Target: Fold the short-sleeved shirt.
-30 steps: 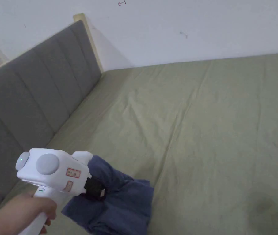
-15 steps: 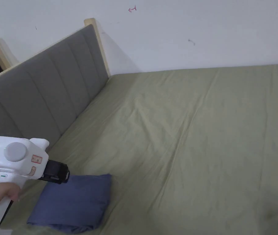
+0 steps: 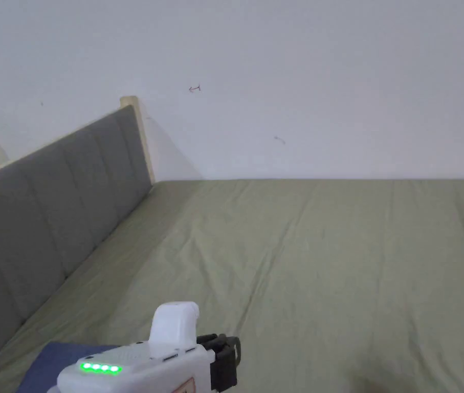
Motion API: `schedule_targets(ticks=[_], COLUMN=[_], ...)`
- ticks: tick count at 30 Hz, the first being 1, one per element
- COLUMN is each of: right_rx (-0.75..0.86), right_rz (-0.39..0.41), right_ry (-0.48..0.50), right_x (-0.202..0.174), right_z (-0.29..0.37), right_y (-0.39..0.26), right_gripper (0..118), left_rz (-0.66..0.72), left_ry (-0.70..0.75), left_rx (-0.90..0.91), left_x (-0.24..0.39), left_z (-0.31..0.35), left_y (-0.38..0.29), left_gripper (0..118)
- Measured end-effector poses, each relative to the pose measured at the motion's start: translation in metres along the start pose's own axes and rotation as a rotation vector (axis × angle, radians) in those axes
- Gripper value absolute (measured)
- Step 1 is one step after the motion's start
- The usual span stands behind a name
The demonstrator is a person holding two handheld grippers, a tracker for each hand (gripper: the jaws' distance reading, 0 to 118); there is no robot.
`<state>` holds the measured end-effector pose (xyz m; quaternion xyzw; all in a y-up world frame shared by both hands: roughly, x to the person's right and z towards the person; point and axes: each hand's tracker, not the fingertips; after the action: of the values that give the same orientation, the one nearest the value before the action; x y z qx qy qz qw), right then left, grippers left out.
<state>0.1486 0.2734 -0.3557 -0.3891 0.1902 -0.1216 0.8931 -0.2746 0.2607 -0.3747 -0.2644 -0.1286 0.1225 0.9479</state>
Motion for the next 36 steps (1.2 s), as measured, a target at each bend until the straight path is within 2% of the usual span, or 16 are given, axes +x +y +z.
schedule_targets(ticks=[4,9,12,14,16,18,21,22,25,26,27,29,30,31,32,36], right_rx=[0.247,0.642,0.833,0.931,0.950,0.884,0.839,0.840,0.838,0.841,0.845,0.860,0.864,0.871,0.882,0.881], right_rz=[0.065,0.249,0.310,0.313,0.296,0.259,0.213,0.217,0.251,0.255,0.253,0.241,0.239,0.236,0.237,0.258], right_ry=[-0.017,-0.155,-0.258,-0.316,-0.401,-0.466,-0.449,-0.445,-0.442,-0.440,-0.434,-0.444,-0.461,-0.479,-0.490,-0.478], right_x=[-0.018,-0.050,-0.050,-0.043,-0.034,-0.026,-0.019,-0.020,-0.023,-0.027,-0.028,-0.032,-0.035,-0.036,-0.036,-0.040], right_z=[0.050,0.109,0.114,0.106,0.094,0.080,0.076,0.077,0.082,0.083,0.086,0.087,0.087,0.087,0.088,0.090], right_y=[0.019,0.029,0.015,-0.005,-0.023,-0.033,-0.042,-0.042,-0.038,-0.036,-0.034,-0.032,-0.031,-0.031,-0.033,-0.033], right_gripper=[0,0,0,0,0,0,0,0,0,3,18,75,95,101,101,108], left_rz=[-0.077,-0.163,-0.233,-0.227,-0.231,-0.252,-0.253,-0.246,-0.242,-0.239,-0.234,-0.227,-0.221,-0.219,-0.220,-0.227], left_ry=[0.022,0.114,0.200,0.253,0.238,0.256,0.275,0.275,0.289,0.290,0.288,0.247,0.213,0.209,0.222,0.220], left_rx=[0.218,0.488,0.618,0.653,0.649,0.634,0.597,0.599,0.602,0.598,0.594,0.590,0.599,0.600,0.599,0.630], left_x=[0.065,0.105,0.124,0.135,0.129,0.132,0.125,0.128,0.131,0.126,0.120,0.134,0.133,0.130,0.128,0.138], left_z=[0.029,0.066,0.083,0.086,0.082,0.080,0.083,0.078,0.086,0.086,0.086,0.091,0.092,0.093,0.094,0.099], left_y=[0.015,0.036,0.030,0.017,0.016,0.008,0.017,-0.027,-0.028,-0.027,-0.024,-0.027,-0.026,-0.024,-0.022,-0.022], left_gripper=[1,1,1,1,1,1,1,1,1,2,3,34,61,100,117,118])
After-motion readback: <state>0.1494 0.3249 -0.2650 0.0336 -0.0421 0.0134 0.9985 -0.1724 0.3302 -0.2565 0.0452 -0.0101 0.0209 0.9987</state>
